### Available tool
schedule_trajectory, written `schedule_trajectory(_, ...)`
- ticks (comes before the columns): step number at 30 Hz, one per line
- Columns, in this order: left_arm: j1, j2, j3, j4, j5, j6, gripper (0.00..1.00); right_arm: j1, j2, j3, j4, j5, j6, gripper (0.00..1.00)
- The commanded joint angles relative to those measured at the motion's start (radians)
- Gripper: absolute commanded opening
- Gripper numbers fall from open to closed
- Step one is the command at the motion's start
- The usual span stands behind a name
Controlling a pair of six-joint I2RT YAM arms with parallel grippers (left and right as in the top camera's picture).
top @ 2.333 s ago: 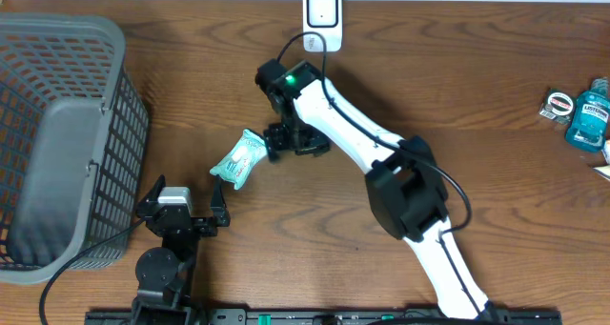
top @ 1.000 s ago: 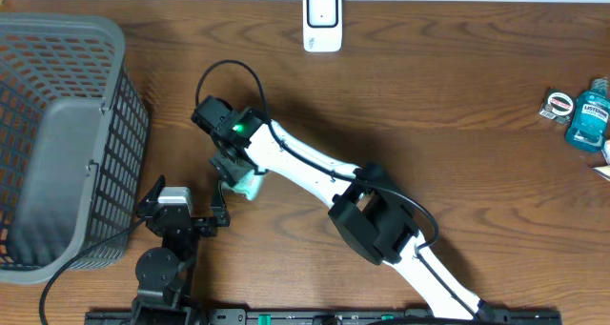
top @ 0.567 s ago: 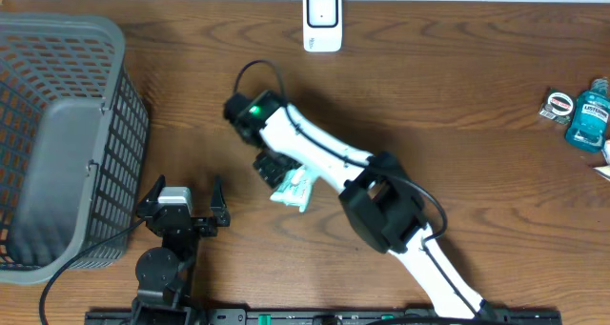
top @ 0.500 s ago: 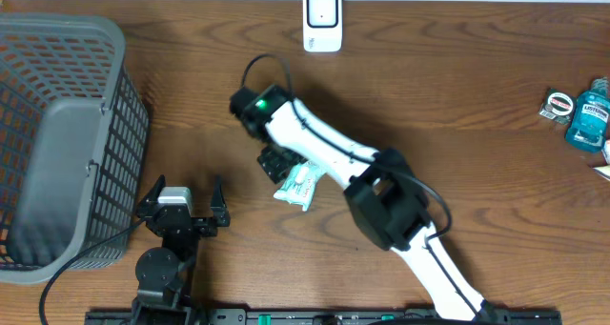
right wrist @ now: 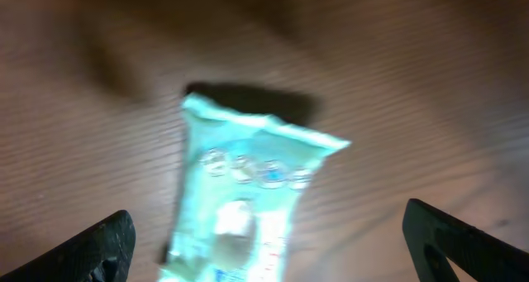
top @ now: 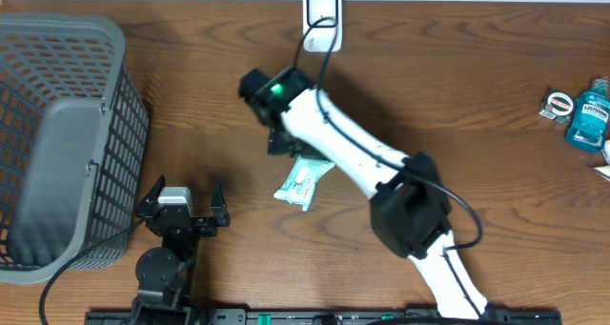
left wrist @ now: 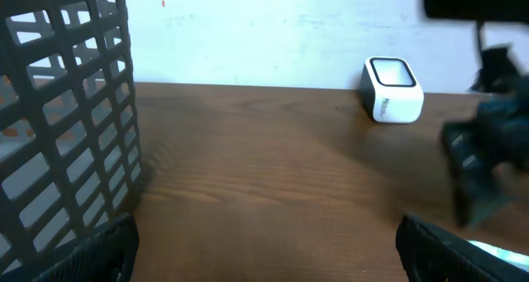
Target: Scan the item barcode
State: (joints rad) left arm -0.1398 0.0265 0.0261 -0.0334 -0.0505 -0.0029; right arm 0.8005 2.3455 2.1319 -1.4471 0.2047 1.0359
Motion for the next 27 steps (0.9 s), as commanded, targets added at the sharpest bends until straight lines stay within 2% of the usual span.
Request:
schedule_trajectory(1, 0.004, -0.002, -0.022, -0.034, -0.009, 0.003, 0.98, 0.053, 0.077, -0.007, 0.019, 0.014, 0.085, 0.98)
schedule_trajectory(6, 0.004, -0.002, -0.022, -0.034, -0.009, 0.003, 0.98, 0.076, 0.155, -0.007, 0.003, 0.014, 0.085, 0.98)
schedule_trajectory(9, 0.004, -0.002, -0.022, -0.034, -0.009, 0.003, 0.98, 0.077, 0.186, -0.007, -0.036, 0.014, 0.085, 0.94)
schedule_trajectory(11, 0.004, -0.002, -0.022, -0.034, -0.009, 0.002, 0.98, 0.076, 0.195, -0.007, -0.065, 0.015, 0.081, 0.87)
schedule_trajectory(14, 0.004, -0.002, -0.022, -0.034, -0.009, 0.003, 0.98, 0.076, 0.207, -0.008, -0.093, 0.016, 0.023, 0.64)
schedule_trajectory(18, 0.004, -0.002, -0.022, -0.034, -0.009, 0.002, 0.98, 0.076, 0.219, -0.008, -0.107, 0.015, -0.063, 0.5)
schedule_trajectory(24, 0.004, -0.002, -0.022, -0.034, -0.009, 0.003, 0.98, 0.074, 0.226, -0.014, -0.139, 0.064, -0.095, 0.37)
schedule_trajectory(27, 0.004, -0.002, -0.022, -0.034, -0.009, 0.003, 0.98, 0.073, 0.226, -0.014, -0.161, 0.096, -0.098, 0.37)
